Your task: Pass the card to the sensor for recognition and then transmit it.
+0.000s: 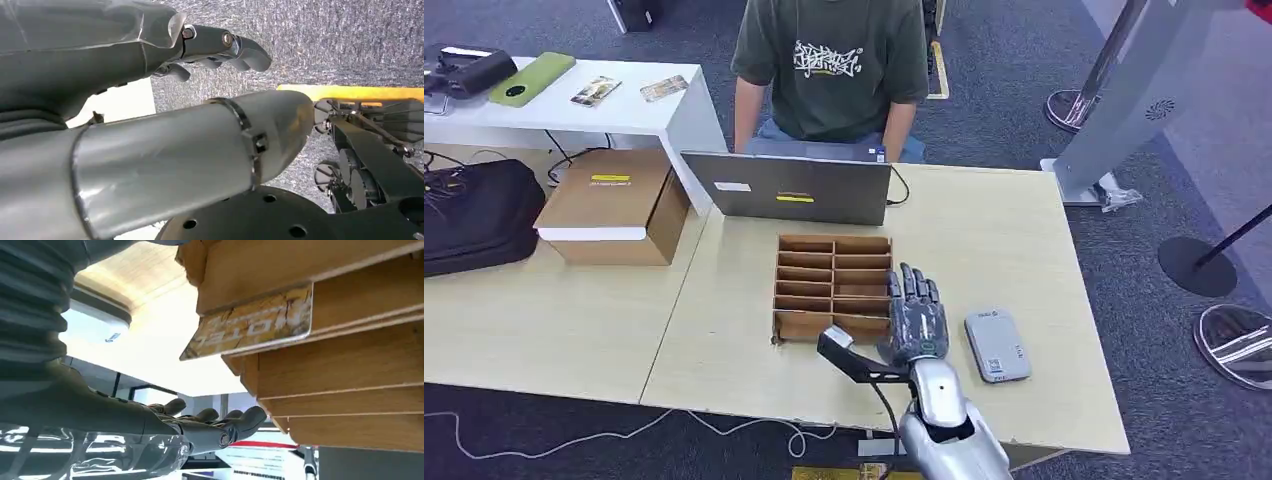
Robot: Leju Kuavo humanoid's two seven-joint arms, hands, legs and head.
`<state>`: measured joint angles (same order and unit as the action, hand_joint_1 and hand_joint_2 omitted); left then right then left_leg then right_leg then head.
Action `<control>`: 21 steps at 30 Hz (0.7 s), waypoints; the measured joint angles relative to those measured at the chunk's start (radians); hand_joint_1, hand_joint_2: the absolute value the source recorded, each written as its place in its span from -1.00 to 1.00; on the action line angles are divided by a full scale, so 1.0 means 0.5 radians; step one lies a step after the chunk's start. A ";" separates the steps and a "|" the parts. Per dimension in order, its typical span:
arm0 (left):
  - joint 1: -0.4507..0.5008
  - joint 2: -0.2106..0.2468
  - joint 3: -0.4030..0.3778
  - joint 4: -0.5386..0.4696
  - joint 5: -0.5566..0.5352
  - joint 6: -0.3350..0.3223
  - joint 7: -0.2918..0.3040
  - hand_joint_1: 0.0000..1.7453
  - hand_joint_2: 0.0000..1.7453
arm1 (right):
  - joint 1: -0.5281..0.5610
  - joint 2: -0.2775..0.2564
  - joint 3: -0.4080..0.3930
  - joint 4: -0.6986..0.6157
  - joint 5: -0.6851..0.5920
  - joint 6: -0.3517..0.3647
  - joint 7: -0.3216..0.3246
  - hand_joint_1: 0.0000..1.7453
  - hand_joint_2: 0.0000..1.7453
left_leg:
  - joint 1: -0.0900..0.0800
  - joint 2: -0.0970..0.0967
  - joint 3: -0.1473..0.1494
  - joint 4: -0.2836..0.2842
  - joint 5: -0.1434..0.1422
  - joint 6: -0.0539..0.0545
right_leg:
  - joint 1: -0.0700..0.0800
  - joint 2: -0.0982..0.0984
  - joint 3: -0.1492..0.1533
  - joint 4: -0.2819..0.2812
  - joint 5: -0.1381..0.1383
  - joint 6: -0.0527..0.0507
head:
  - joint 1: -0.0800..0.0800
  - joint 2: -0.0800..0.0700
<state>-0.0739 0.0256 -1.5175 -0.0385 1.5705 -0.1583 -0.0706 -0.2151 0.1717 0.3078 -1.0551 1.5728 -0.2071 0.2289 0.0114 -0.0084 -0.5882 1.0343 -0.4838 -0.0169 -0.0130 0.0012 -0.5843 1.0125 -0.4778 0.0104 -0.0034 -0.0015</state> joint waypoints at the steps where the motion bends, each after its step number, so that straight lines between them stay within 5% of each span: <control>1: 0.000 0.000 0.000 0.000 0.000 0.000 0.000 -1.00 -1.00 | 0.005 0.000 0.002 -0.015 0.000 0.000 0.013 -1.00 1.00 | 0.000 0.000 0.000 0.000 0.000 0.000 | 0.000 0.000 0.000 0.000 0.000 0.000 | 0.001 0.001; 11: 0.002 -0.002 0.000 0.000 0.000 -0.008 -0.006 -1.00 -1.00 | 0.065 -0.040 0.133 -0.301 0.000 0.014 0.142 -1.00 1.00 | 0.000 0.000 0.000 0.000 0.000 0.000 | 0.000 0.000 0.000 0.000 0.000 0.000 | 0.001 0.001; 21: 0.003 -0.004 0.000 0.000 0.000 -0.022 -0.011 -1.00 -1.00 | 0.116 -0.056 0.224 -0.485 0.000 0.071 0.098 -1.00 1.00 | 0.000 0.000 0.000 0.000 0.000 0.000 | 0.000 0.000 0.000 0.000 0.000 0.000 | 0.000 0.001</control>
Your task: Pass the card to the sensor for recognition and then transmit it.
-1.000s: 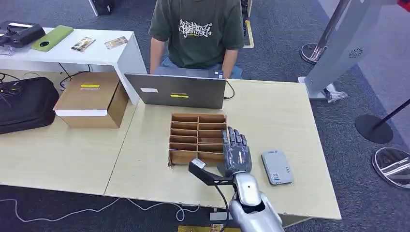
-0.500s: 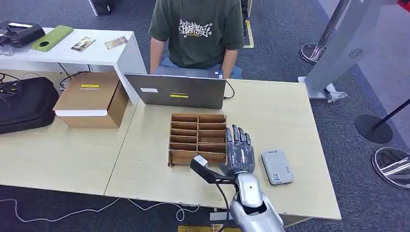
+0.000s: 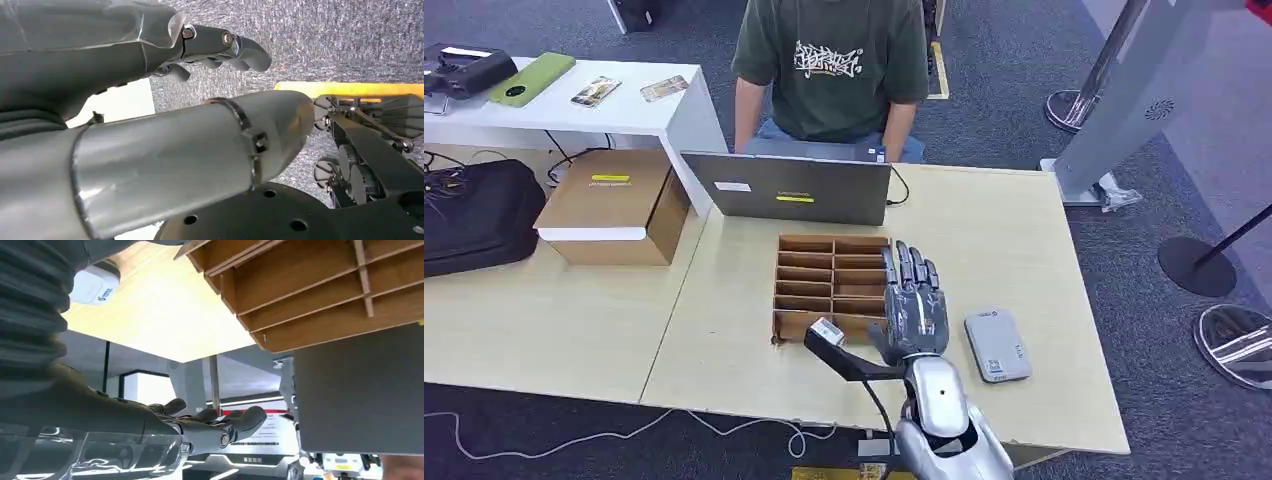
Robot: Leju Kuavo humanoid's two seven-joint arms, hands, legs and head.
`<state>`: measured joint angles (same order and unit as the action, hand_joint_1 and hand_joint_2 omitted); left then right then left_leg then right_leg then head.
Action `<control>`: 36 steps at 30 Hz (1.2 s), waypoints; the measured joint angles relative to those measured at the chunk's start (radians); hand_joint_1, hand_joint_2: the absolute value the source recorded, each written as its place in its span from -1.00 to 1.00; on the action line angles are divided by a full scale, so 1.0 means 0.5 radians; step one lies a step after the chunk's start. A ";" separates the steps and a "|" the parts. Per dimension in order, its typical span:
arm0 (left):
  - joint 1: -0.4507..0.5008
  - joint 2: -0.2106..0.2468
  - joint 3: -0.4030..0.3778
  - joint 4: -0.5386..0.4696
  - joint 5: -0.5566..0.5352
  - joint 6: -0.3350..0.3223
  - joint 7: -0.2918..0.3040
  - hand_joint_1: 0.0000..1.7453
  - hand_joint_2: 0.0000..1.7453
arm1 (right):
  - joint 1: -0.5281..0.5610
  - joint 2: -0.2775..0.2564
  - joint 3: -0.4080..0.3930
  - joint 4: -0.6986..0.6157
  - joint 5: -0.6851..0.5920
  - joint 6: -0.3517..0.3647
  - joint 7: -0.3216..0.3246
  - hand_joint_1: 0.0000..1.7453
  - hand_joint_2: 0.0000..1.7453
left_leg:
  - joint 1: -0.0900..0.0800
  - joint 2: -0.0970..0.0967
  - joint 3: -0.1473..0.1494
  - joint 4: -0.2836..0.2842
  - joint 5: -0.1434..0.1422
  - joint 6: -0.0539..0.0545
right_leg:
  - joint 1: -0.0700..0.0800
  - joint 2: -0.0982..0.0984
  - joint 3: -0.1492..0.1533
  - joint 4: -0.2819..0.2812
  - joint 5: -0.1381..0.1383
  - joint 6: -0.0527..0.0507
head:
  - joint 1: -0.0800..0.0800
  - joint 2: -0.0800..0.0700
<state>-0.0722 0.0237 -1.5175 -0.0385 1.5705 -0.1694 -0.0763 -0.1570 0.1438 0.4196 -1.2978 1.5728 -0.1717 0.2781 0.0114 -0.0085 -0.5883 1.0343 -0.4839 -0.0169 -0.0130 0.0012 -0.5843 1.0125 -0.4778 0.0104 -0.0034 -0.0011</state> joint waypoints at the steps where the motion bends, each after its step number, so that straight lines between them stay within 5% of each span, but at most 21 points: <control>1: 0.000 0.000 0.000 0.000 0.000 0.000 0.000 -1.00 -1.00 | 0.002 0.001 0.005 0.001 0.000 0.000 -0.017 -1.00 1.00 | 0.000 0.000 0.000 0.000 0.000 0.000 | 0.000 0.000 0.000 0.000 0.000 0.000 | 0.001 0.000; 18: 0.002 0.025 0.001 0.000 0.000 -0.007 0.005 -1.00 -1.00 | -0.146 -0.013 0.175 0.375 0.000 -0.005 -0.200 -1.00 1.00 | 0.000 0.000 0.000 0.000 0.000 0.000 | 0.000 0.000 0.000 0.000 0.000 0.000 | 0.001 0.000; 36: 0.005 0.031 0.004 0.000 0.000 -0.014 0.007 -1.00 -1.00 | -0.217 -0.033 0.179 0.514 0.000 -0.027 -0.204 -1.00 1.00 | 0.000 0.000 0.000 0.000 0.000 0.000 | 0.000 0.000 0.000 0.000 0.000 0.000 | 0.001 0.000</control>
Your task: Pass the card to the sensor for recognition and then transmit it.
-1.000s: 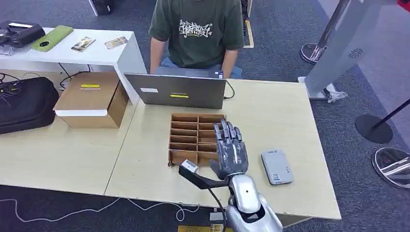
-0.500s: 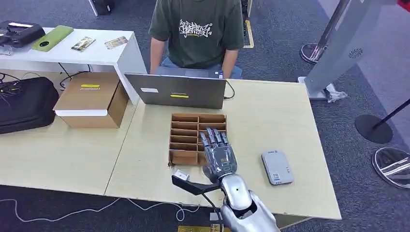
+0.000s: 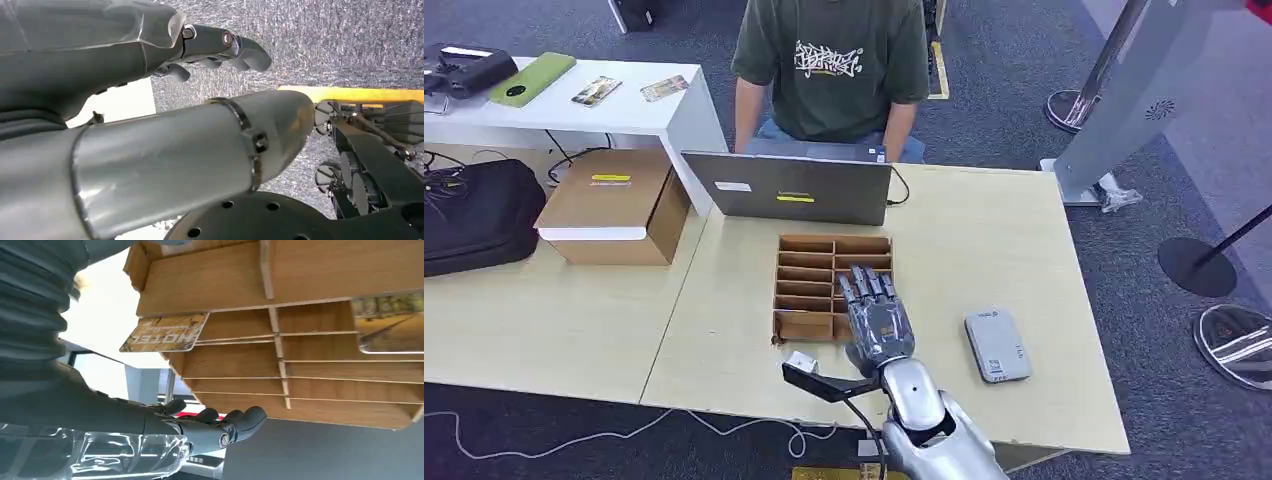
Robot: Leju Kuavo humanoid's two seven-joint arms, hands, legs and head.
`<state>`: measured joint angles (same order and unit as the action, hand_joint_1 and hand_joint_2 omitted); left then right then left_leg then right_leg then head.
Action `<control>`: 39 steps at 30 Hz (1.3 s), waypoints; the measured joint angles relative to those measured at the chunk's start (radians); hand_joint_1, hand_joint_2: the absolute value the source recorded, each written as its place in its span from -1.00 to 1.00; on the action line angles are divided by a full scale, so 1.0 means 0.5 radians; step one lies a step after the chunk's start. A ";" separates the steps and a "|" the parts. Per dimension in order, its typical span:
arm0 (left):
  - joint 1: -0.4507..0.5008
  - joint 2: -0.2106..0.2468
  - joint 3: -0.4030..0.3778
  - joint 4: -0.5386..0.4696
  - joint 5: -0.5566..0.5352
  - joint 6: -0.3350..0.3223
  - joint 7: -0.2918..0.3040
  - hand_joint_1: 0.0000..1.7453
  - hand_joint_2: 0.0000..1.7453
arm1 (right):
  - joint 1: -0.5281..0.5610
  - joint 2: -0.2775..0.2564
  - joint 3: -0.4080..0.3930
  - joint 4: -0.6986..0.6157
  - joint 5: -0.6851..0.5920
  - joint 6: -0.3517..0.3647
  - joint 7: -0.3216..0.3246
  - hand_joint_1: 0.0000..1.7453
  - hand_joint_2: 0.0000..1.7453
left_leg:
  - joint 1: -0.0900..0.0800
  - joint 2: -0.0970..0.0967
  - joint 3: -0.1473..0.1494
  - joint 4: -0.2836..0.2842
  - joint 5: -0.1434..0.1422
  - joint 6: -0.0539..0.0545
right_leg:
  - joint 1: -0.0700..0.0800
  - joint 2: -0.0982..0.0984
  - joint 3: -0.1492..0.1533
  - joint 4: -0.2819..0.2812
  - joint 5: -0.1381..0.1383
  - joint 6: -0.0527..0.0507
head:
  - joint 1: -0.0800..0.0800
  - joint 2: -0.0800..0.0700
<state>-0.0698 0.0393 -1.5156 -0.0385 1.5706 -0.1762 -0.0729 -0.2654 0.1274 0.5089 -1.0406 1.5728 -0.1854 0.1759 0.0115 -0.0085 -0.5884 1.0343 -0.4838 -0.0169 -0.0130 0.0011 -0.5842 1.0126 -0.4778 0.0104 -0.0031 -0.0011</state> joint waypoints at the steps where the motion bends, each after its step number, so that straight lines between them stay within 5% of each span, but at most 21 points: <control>1: 0.001 0.000 0.000 0.000 0.001 0.000 0.000 -1.00 -1.00 | 0.000 -0.005 0.000 -0.008 0.000 0.001 0.005 -1.00 1.00 | 0.000 0.000 0.000 0.000 0.000 0.000 | 0.000 0.000 0.000 0.000 0.000 0.000 | 0.000 0.000; 39: 0.005 0.008 0.001 0.000 0.000 0.008 -0.003 -1.00 -1.00 | 0.080 -0.101 -0.153 -0.186 0.000 0.113 -0.014 -1.00 1.00 | 0.000 0.000 0.000 0.000 0.000 0.000 | 0.000 0.000 0.000 0.000 0.000 0.000 | 0.000 0.000</control>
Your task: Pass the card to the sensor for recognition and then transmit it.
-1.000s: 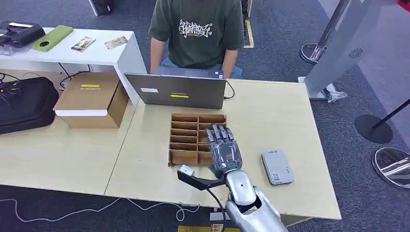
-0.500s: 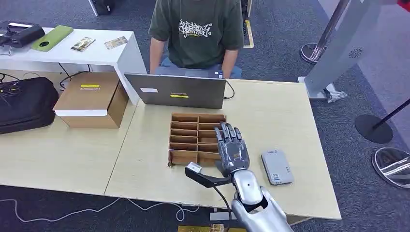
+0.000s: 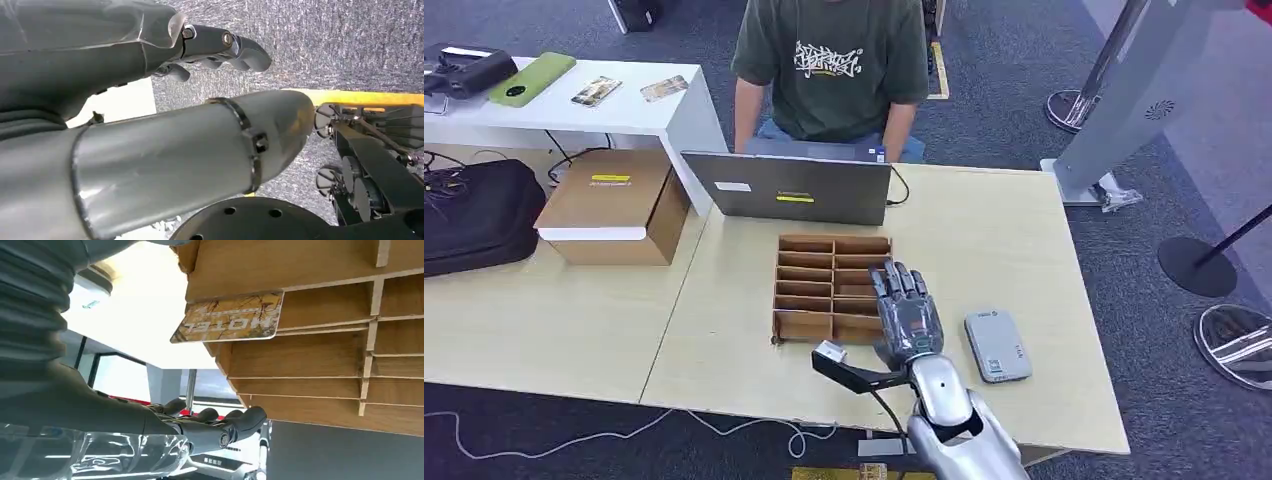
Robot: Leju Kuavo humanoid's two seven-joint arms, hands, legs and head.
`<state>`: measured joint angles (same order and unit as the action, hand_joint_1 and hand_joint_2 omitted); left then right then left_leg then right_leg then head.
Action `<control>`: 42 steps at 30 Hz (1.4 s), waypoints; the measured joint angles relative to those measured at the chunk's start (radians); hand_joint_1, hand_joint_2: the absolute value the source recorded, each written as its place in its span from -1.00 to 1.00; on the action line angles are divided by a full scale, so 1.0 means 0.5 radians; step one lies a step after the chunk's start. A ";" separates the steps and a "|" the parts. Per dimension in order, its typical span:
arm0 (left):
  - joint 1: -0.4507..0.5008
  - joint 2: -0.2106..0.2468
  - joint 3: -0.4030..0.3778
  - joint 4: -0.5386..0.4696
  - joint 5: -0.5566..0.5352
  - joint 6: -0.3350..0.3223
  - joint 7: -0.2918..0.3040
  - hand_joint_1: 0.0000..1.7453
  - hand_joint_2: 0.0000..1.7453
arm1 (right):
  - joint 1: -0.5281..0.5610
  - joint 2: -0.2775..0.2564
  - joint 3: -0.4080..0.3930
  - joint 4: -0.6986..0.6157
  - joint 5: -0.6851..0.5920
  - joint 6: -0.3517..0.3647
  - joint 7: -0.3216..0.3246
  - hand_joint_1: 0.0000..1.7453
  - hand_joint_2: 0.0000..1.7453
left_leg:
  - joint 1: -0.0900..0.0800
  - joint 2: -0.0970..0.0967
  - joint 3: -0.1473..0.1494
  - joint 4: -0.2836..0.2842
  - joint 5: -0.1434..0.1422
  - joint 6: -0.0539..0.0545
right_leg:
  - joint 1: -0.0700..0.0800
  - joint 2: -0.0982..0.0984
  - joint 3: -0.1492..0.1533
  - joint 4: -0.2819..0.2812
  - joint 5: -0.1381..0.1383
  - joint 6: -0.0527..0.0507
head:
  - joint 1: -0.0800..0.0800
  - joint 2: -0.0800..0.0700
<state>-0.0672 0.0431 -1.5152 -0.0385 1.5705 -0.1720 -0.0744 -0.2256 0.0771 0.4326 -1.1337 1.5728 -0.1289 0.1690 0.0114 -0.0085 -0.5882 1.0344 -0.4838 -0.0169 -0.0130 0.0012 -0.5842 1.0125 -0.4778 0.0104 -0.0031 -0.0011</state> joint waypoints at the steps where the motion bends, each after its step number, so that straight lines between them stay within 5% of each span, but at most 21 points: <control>1: 0.000 0.000 0.000 0.000 0.000 0.000 0.000 -1.00 -1.00 | 0.000 0.000 -0.001 0.000 0.000 0.000 -0.001 -1.00 1.00 | 0.000 0.000 0.000 0.000 0.000 0.000 | 0.000 0.000 0.000 0.000 0.000 0.000 | 0.000 0.000; 17: 0.001 0.001 0.000 0.000 0.000 -0.006 0.000 -1.00 -1.00 | 0.000 0.001 -0.013 0.000 0.000 -0.003 -0.005 -1.00 1.00 | 0.000 0.000 0.000 0.000 0.000 0.000 | 0.000 0.000 0.000 0.000 0.000 0.000 | 0.000 0.000; 19: 0.001 0.002 0.000 0.000 0.000 -0.006 0.000 -1.00 -1.00 | 0.000 0.001 -0.014 0.000 0.000 -0.002 -0.005 -0.88 1.00 | 0.000 0.000 0.000 0.000 0.000 0.000 | 0.000 0.000 0.000 0.000 0.000 0.000 | 0.000 0.000; 20: 0.001 0.001 0.000 0.000 0.000 -0.006 0.000 -1.00 -1.00 | 0.000 0.001 -0.014 0.000 0.000 -0.002 -0.005 1.00 1.00 | 0.000 0.000 0.000 0.000 0.000 0.000 | 0.000 0.000 0.000 0.000 0.000 0.000 | 0.000 0.000; 42: 0.000 0.002 0.002 0.000 0.000 -0.003 0.002 -1.00 -1.00 | -0.025 0.006 -0.017 0.013 0.000 -0.001 -0.019 1.00 1.00 | 0.000 0.000 0.000 0.000 0.000 0.000 | 0.000 0.000 0.001 0.000 0.000 0.000 | 0.000 0.000</control>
<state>-0.0670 0.0439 -1.5145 -0.0385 1.5705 -0.1736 -0.0736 -0.2380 0.0801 0.4242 -1.1273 1.5728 -0.1293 0.1595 0.0114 -0.0085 -0.5881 1.0343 -0.4838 -0.0169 -0.0130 0.0011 -0.5839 1.0125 -0.4778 0.0104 -0.0030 -0.0011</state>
